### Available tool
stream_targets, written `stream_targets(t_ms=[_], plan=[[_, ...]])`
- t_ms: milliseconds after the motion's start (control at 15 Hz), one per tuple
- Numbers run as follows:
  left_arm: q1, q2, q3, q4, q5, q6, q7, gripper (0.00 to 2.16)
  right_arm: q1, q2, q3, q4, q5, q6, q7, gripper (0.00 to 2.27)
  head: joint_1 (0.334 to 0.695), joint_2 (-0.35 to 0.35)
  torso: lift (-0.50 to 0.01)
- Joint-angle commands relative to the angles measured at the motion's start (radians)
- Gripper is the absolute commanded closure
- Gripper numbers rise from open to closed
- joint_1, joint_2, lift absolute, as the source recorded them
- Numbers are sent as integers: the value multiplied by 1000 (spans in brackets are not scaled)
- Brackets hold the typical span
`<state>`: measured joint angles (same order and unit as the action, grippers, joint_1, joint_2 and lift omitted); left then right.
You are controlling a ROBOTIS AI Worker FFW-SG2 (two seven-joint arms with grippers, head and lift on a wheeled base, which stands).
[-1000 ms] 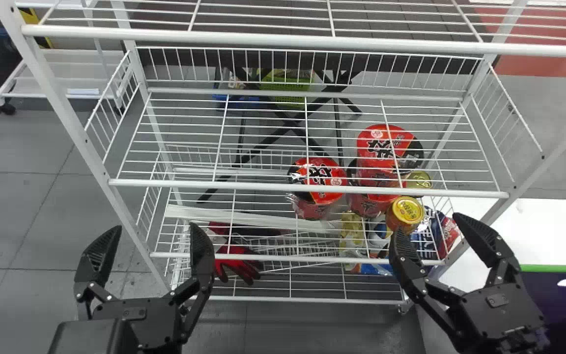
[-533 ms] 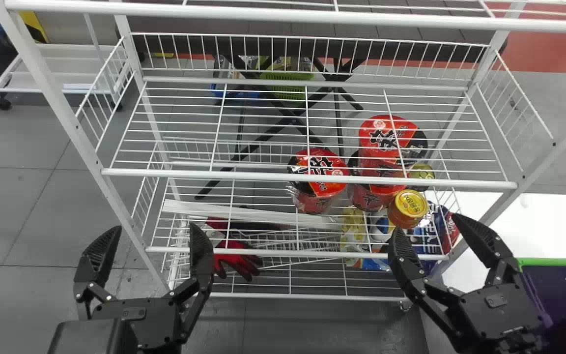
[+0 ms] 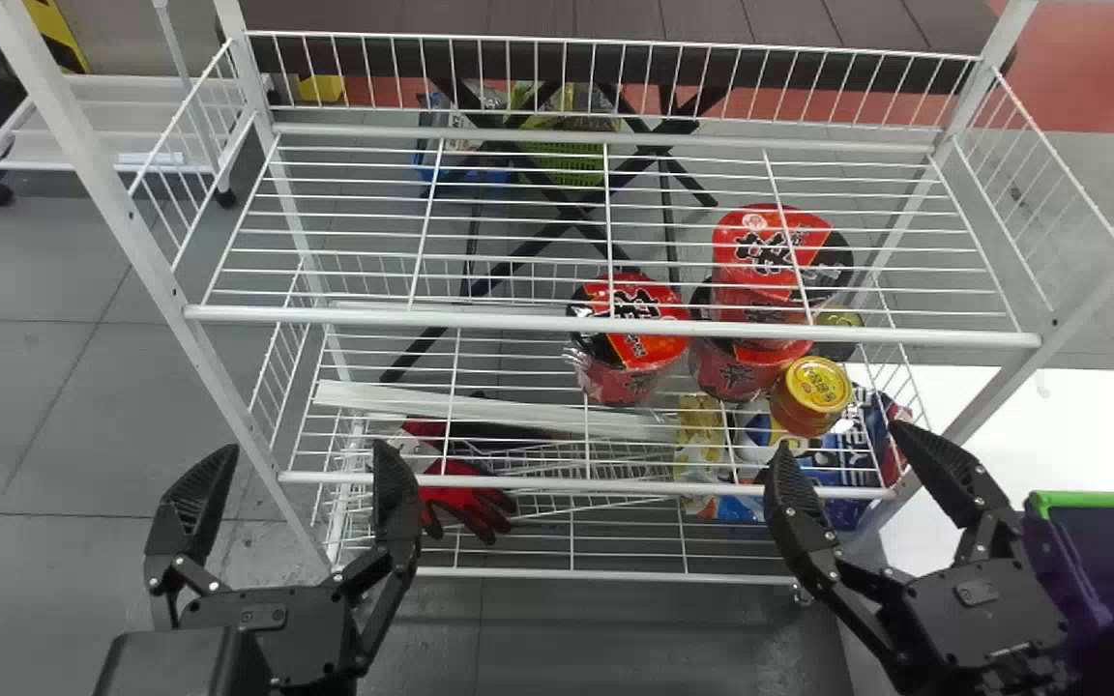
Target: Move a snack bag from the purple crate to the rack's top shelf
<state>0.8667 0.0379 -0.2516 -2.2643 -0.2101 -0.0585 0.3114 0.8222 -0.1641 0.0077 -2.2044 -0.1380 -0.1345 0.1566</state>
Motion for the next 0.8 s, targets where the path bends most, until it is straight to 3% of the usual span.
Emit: stream_targets(t_ms=[0, 400, 733], plan=[[-2, 0, 0, 2, 0, 0, 0, 137, 0, 0, 0, 0, 0, 2, 0, 171, 695, -40, -428], [-5, 0, 0, 3, 2, 3, -3, 137, -2, 2, 0, 3, 0, 2, 0, 171, 695, -41, -452], [-11, 0, 2, 12, 6, 3, -2, 137, -3, 3, -18, 5, -34, -32, 57, 171, 695, -35, -454]])
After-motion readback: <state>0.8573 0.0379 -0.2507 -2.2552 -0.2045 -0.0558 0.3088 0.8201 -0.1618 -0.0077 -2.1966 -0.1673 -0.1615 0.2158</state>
